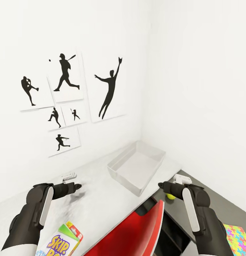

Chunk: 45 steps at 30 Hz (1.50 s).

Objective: Put all the toys in the child's room - the three board games (two on the bed and one on the table), the two jigsaw puzzles on the table, and the tennis ball on the table - inside the toy box on the table in the child's room.

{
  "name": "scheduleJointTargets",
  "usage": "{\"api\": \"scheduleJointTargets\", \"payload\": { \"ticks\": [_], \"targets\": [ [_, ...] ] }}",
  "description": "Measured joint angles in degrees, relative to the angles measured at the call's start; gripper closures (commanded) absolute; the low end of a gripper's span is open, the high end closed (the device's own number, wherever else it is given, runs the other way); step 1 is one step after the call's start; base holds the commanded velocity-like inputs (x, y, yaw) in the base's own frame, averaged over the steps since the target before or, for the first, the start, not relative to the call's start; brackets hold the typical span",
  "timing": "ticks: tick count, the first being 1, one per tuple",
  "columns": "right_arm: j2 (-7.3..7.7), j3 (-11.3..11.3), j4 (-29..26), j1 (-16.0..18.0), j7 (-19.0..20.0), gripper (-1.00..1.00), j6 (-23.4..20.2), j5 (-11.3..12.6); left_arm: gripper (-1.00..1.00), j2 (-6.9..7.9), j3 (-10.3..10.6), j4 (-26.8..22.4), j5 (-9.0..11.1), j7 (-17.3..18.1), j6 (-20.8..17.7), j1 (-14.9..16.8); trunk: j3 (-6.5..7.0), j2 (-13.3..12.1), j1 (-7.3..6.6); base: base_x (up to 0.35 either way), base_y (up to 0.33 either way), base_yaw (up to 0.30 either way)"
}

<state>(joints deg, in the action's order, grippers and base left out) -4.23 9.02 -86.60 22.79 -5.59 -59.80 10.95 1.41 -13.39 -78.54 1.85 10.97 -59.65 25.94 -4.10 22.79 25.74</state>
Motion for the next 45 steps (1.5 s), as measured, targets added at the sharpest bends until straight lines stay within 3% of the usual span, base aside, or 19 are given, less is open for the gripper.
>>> {"api": "scheduleJointTargets", "payload": {
  "ticks": [11,21,29,45],
  "targets": [
    [0.62,0.2,-0.1,0.0,0.0,-1.0,0.0,0.3,-1.0,0.0,0.1,0.0,0.0,0.1,0.0,0.0,0.0,0.0,0.01,0.063,-0.108,0.0],
    [0.22,-0.5,-0.7,-0.1,0.0,-1.0,0.0,0.3,-1.0,-0.06,0.6,-0.1,0.0,0.1,0.0,0.0,0.0,0.0,0.01,0.003,-0.126,0.012],
    [-0.08,-0.6,-0.7,-0.2,-0.1,-1.0,0.0,0.2,-1.0,-1.56,0.8,-0.1,0.0,0.1,0.0,0.0,0.0,0.0,0.01,0.003,-0.009,0.221],
    [-0.04,-0.5,-0.7,-0.2,-0.1,-1.0,0.0,0.2,-1.0,-1.72,0.8,-0.1,0.0,0.1,0.0,0.0,0.0,0.0,0.0,0.089,-0.099,0.148]
  ]
}}
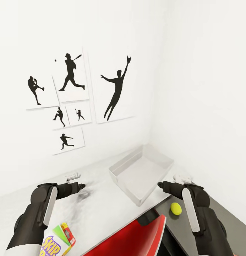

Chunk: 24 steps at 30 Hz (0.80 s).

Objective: Put all the toys in the child's room - the three board games (two on the bed and one on the table), the two jigsaw puzzles on the table, and the tennis ball on the table - inside the toy box on the table in the child's room.

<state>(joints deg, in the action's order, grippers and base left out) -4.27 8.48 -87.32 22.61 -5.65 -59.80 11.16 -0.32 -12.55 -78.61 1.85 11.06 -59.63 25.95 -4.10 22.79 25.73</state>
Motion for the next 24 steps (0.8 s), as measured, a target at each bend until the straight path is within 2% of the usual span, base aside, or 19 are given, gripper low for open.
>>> {"api": "scheduleJointTargets", "payload": {
  "ticks": [14,24],
  "targets": [
    [-0.02,0.1,0.5,-0.4,0.1,-1.0,0.0,-0.4,-1.0,0.0,0.0,0.0,0.0,0.0,0.0,0.0,0.0,0.0,-0.01,0.155,-0.027,0.002],
    [0.28,0.1,0.7,-0.4,0.2,-1.0,0.0,-0.6,-1.0,0.0,0.0,-0.1,0.0,0.0,0.0,0.0,0.0,0.0,0.01,0.036,0.0,0.0]
  ]
}}
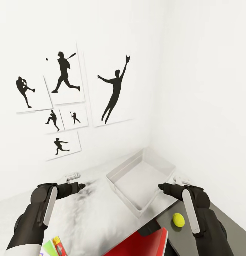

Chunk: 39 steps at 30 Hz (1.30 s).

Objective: Put all the toys in the child's room - the three board games (two on the bed and one on the table), the two jigsaw puzzles on the table, and the tennis ball on the table - inside the toy box on the table in the child's room.

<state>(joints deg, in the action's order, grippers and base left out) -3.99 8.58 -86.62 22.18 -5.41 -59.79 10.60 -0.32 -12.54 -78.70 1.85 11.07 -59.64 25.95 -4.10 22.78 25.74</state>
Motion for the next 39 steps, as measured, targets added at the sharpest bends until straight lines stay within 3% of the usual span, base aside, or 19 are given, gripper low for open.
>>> {"api": "scheduleJointTargets", "payload": {
  "ticks": [22,39],
  "targets": [
    [-0.45,-0.1,-0.6,0.0,-0.1,-1.0,0.0,0.5,-1.0,0.0,0.0,0.0,0.0,0.0,0.0,0.0,-0.15,0.0,0.0,0.001,0.0,0.0],
    [-0.46,-0.1,-0.4,0.0,-0.1,-1.0,0.0,0.6,-1.0,0.0,0.0,0.0,0.0,0.0,0.0,0.0,-1.26,0.0,0.0,0.0,0.0,0.0]
  ]
}}
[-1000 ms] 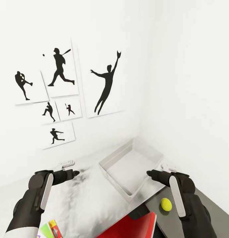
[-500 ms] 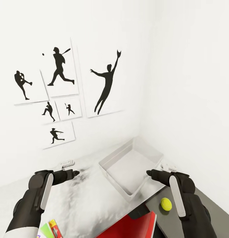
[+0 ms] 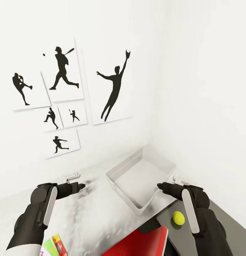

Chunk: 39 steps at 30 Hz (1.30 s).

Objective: Put all the toys in the child's room - the three board games (two on the bed and one on the table), the two jigsaw puzzles on the table, and the tennis ball on the table - inside the toy box on the table in the child's room.

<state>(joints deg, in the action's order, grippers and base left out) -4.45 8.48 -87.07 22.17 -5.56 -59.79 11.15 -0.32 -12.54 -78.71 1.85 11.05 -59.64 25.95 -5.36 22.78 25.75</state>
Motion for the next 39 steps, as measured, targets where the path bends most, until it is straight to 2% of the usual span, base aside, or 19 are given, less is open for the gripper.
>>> {"api": "scheduleJointTargets", "payload": {
  "ticks": [10,28,30,33,34,36,39],
  "targets": [
    [0.0,0.0,-0.1,0.0,0.0,-1.0,0.0,0.0,-1.0,0.0,0.0,0.0,0.0,0.0,0.0,0.0,-0.78,0.0,0.0,0.0,0.0,0.0],
    [-0.15,0.0,-0.1,0.0,0.0,-1.0,0.0,0.1,-1.0,-0.34,0.4,0.0,0.2,0.2,0.0,0.2,-0.88,0.0,0.0,0.0,0.0,0.0],
    [-0.16,0.0,-0.1,0.0,0.0,-1.0,0.0,0.1,-1.0,-0.79,0.8,0.0,0.4,0.3,0.0,0.3,-0.88,0.0,0.0,0.0,0.0,0.0],
    [-0.16,0.0,0.0,0.0,0.0,-1.0,0.0,0.1,-1.0,-2.61,2.4,0.0,0.7,0.3,0.0,0.9,-0.88,0.0,0.0,0.0,0.0,0.0],
    [-0.16,0.1,0.0,0.1,0.0,-1.0,0.0,0.1,-1.0,-3.74,3.1,0.2,0.9,0.4,0.0,1.7,-0.88,0.0,0.0,0.0,0.0,0.0],
    [-0.17,0.1,-0.1,0.1,0.0,-1.0,0.0,0.1,-1.0,-5.07,4.0,1.0,0.9,0.3,0.0,3.6,-0.87,0.0,0.0,0.0,0.0,0.0],
    [-0.17,0.1,0.0,0.1,0.0,-1.0,0.0,0.1,-1.0,-6.15,4.6,3.3,0.7,0.4,0.0,6.7,-0.88,0.0,0.0,0.0,0.0,0.0]
  ]
}}
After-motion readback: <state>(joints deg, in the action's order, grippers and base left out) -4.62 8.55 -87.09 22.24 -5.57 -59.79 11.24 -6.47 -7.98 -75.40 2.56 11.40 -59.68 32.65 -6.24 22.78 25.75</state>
